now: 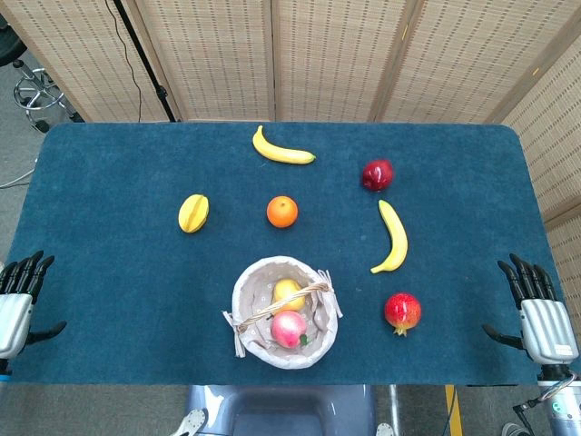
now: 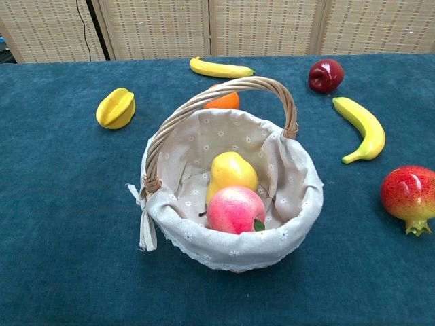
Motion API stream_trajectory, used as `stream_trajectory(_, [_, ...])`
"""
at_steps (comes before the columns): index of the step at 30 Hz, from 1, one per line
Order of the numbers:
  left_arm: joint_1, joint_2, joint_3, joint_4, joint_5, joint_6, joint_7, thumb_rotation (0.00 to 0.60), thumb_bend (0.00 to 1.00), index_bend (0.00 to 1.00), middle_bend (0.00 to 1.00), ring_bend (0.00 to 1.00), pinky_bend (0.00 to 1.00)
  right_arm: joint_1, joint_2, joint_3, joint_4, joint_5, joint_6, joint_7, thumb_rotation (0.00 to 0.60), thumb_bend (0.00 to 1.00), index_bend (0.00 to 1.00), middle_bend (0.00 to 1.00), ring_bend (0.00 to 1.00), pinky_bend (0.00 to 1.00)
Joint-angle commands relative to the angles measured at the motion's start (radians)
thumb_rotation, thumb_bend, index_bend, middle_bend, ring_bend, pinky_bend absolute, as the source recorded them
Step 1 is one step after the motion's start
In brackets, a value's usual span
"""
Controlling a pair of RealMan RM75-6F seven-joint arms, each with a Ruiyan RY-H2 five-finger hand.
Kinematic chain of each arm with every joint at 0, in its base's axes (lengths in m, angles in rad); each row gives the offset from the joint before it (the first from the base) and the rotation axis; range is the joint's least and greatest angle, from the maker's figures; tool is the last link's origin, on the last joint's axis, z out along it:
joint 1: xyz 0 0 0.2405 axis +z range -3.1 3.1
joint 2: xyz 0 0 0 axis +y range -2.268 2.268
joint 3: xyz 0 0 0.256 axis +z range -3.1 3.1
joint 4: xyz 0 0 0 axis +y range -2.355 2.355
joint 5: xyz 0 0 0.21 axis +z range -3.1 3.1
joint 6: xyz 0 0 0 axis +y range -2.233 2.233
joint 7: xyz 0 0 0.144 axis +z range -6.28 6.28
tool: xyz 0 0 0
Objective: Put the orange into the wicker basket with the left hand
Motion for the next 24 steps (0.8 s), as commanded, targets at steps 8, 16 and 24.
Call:
stream_trajectory(8, [0.002,0.005,0.004,0.003,0.01,0.005,-0.022,0.6,0.0,0.0,0.0,0.0,0.0,-0.002,0.005,0.001,-0.01,0.001,0.005,0.0,0.6,0.0,0.0,0.0,0.0,0.0])
stream_trajectory(16, [0.003,0.006,0.003,0.008,0.005,0.004,-0.029,0.6,0.0,0.0,0.0,0.0,0.0,0.003,0.003,0.0,-0.008,0.01,-0.013,-0.004,0.6,0.0,0.0,0.0,0.0,0.0])
stream_trajectory(24, [0.001,0.012,0.004,0.0,0.009,0.001,-0.039,0.6,0.0,0.0,0.0,0.0,0.0,0.003,0.004,-0.002,-0.001,0.011,-0.017,0.005,0.6,0.0,0.0,0.0,0.0,0.0])
